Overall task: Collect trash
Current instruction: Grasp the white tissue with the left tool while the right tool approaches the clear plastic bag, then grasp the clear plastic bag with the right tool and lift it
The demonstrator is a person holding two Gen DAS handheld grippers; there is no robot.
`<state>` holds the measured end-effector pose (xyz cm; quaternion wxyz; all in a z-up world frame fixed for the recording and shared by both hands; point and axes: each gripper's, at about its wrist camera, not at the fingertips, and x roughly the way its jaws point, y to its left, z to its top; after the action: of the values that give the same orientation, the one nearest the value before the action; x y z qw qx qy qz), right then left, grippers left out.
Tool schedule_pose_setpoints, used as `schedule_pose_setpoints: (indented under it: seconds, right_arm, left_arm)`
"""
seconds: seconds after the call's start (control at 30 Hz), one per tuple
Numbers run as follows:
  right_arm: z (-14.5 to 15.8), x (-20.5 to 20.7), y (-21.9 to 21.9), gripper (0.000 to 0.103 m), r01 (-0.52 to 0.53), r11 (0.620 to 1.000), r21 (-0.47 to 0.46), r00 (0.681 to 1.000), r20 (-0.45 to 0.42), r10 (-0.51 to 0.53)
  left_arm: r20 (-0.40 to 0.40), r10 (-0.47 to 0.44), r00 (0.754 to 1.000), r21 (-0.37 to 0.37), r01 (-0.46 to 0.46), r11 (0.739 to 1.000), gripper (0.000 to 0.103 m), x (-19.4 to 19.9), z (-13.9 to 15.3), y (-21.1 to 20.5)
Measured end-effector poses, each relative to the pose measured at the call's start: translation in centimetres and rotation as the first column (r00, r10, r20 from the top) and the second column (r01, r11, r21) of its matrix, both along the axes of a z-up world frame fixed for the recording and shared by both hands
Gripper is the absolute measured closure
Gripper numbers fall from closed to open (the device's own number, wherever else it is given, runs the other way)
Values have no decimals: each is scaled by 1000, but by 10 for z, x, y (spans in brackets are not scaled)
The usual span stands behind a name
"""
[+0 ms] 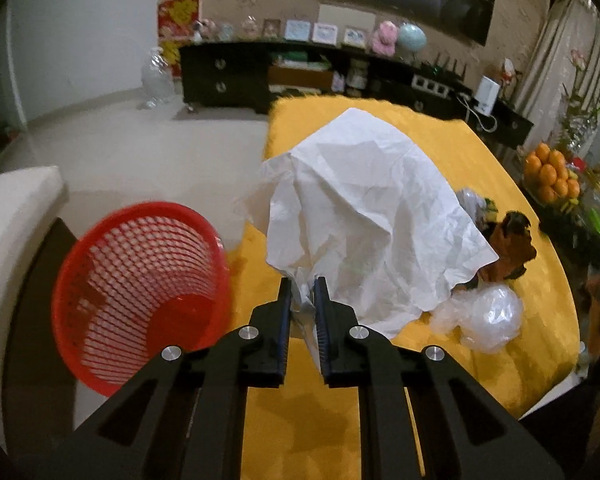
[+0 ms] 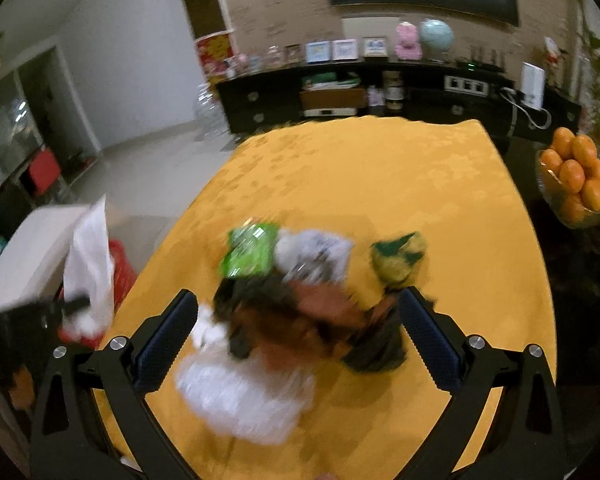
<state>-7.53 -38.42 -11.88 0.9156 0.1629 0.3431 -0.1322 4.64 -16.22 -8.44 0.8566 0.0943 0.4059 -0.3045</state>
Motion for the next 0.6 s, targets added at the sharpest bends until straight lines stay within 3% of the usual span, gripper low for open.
schedule_pose_setpoints:
  seconds: [0.23, 0.37, 0.53, 0.6]
  right_arm:
    - [-32, 0, 50, 6, -168, 985, -29, 980, -111, 164]
    - [-43, 10, 59, 6, -185, 980, -73, 972, -157, 172]
    - [-47, 18, 64, 42, -207, 973, -98, 964, -191, 186]
    - [-49, 13, 74, 49, -219, 968, -124, 963, -187, 194]
  left_arm:
    - [16, 54, 998, -31, -54, 998, 92, 5, 17, 25]
    - [28, 76, 997, -44, -75, 996, 92, 4, 23, 36]
    - [46, 112, 993, -51, -110, 993, 92, 2, 30, 52]
    - [61, 132, 989, -51, -129, 990, 92, 3, 36, 60]
